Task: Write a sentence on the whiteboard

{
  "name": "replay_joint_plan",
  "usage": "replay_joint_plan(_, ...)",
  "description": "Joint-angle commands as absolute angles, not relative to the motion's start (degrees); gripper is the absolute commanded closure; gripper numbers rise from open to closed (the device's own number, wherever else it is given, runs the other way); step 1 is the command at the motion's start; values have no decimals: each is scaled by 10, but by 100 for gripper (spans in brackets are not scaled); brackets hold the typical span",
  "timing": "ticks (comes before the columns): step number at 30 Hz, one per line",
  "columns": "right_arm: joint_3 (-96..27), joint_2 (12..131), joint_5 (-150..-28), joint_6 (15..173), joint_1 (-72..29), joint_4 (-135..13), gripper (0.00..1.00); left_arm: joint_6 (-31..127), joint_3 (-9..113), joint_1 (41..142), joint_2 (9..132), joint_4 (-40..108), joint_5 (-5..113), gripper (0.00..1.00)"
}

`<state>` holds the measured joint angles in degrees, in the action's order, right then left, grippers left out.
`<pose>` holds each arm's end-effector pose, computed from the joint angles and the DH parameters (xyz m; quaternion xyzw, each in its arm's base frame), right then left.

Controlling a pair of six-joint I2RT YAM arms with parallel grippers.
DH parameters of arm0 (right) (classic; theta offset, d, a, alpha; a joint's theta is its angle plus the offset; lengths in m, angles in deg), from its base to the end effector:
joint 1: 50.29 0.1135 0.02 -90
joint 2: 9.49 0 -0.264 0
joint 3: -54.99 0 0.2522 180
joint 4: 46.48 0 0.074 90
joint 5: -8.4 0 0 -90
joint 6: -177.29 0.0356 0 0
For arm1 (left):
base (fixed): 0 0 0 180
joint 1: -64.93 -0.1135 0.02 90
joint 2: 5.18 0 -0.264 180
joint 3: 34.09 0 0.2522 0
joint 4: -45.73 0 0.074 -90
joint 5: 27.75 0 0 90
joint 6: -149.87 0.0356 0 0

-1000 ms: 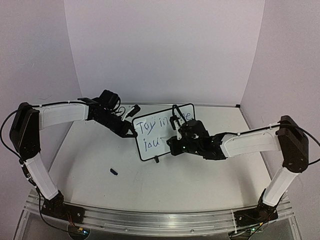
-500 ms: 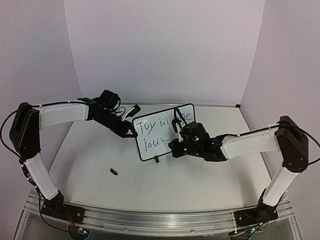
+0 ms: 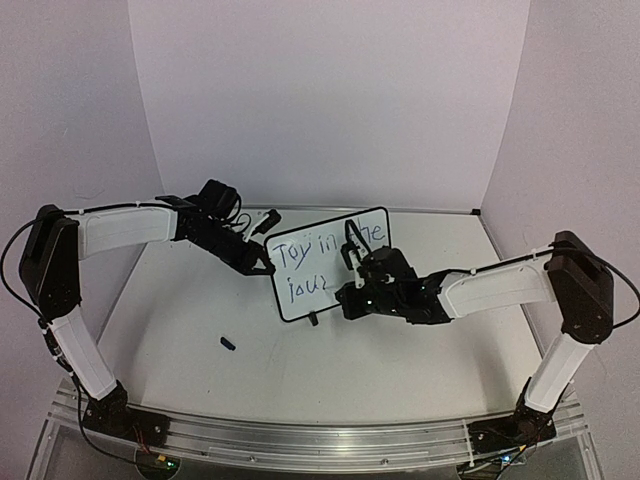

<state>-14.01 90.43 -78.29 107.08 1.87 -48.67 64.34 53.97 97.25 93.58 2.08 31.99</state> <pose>0.2308 0.2938 0.1841 -0.2318 0.8479 0.2591 0.4002 0.3023 -0.2125 0.2425 0.3658 0.8468 -0.3123 0.2270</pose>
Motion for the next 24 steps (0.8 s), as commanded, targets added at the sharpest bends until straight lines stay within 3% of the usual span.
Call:
replay_joint_plan(1,-163,886,-765,1066,17,-490,100,647,550,982,955,-1,357,100)
replay_joint_plan(24,-165,875,-742,1062,17,-486,100,647,550,982,954,-1,357,100)
